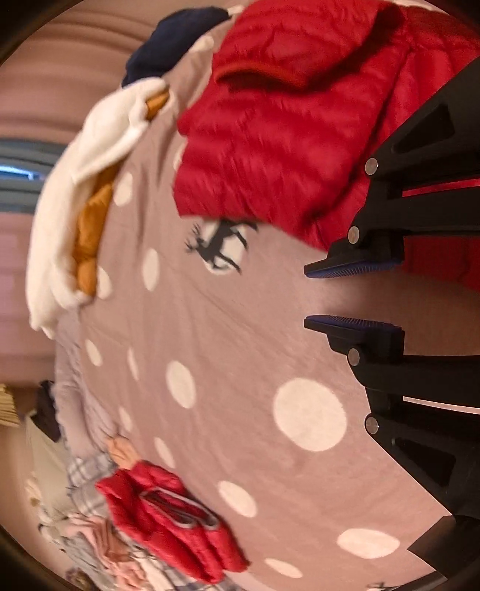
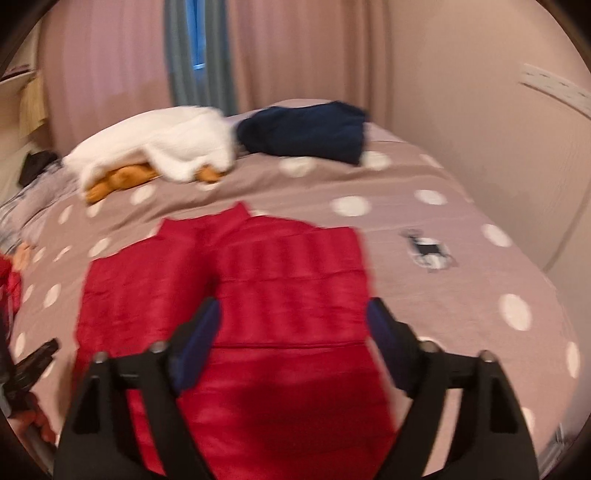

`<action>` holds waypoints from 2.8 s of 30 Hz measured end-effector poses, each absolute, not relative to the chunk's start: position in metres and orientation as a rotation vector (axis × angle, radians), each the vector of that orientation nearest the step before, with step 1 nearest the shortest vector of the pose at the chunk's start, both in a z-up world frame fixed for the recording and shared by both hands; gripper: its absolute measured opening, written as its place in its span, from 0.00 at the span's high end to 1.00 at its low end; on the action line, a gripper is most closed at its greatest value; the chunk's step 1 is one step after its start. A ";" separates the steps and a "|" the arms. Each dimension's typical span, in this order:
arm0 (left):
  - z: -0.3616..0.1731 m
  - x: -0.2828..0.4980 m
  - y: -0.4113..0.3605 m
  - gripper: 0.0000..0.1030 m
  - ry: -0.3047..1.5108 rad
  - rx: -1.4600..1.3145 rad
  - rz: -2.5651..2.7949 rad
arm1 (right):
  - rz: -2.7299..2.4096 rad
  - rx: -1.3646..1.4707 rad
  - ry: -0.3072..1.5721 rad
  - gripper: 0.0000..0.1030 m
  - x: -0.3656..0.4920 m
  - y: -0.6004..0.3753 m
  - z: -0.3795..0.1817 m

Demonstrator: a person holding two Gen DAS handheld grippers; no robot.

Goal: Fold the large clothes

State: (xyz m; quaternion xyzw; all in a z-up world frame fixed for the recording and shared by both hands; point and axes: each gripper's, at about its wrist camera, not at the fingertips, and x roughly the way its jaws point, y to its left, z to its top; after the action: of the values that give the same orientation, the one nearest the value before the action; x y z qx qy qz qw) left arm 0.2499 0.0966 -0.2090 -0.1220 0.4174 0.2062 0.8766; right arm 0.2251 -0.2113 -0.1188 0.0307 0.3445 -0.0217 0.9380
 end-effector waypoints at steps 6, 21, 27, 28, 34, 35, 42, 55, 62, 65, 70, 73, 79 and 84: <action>-0.220 0.250 0.104 0.80 0.929 -0.285 0.446 | 0.150 -0.009 0.792 0.04 0.235 -0.136 -0.154; -0.236 0.259 0.088 0.80 0.970 -0.178 0.449 | 0.010 0.144 0.804 0.78 0.260 -0.182 -0.180; -0.238 0.258 0.090 0.79 0.964 -0.182 0.449 | -0.045 0.320 0.815 0.52 0.258 -0.226 -0.176; -0.238 0.258 0.090 0.79 0.962 -0.184 0.449 | -0.071 0.315 0.825 0.52 0.256 -0.228 -0.177; -0.236 0.258 0.087 0.80 0.947 -0.184 0.437 | -0.218 0.299 0.835 0.32 0.251 -0.241 -0.175; -0.234 0.257 0.087 0.80 0.936 -0.193 0.420 | -0.268 0.266 0.810 0.31 0.247 -0.242 -0.168; -0.202 0.253 0.064 0.80 0.740 -0.184 0.272 | -0.315 0.238 0.636 0.15 0.233 -0.254 -0.134; -0.242 0.300 0.046 0.80 0.814 -0.253 0.057 | -0.157 0.195 0.869 0.99 0.291 -0.251 -0.230; -0.241 0.301 0.034 0.80 0.820 -0.170 0.104 | -0.194 0.091 0.852 1.00 0.291 -0.237 -0.233; -0.240 0.299 0.033 0.79 0.821 -0.152 0.116 | -0.183 0.114 0.849 0.99 0.291 -0.240 -0.232; -0.231 0.281 0.038 0.77 0.808 -0.182 0.138 | -0.136 0.247 0.838 0.93 0.283 -0.257 -0.224; -0.219 0.264 0.047 0.50 0.809 -0.237 0.172 | -0.115 0.332 0.843 0.68 0.270 -0.264 -0.213; -0.190 0.201 0.073 0.31 0.726 -0.319 0.188 | -0.117 0.271 0.735 0.31 0.219 -0.264 -0.173; -0.206 0.151 0.113 0.26 0.783 -0.531 0.218 | -0.147 0.360 0.758 0.27 0.173 -0.303 -0.185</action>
State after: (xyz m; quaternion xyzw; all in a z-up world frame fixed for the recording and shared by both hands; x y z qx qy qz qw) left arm 0.1514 0.1126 -0.2064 -0.2551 0.3761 0.1046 0.8846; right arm 0.1729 -0.3030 -0.1850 0.1747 0.3674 -0.0711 0.9107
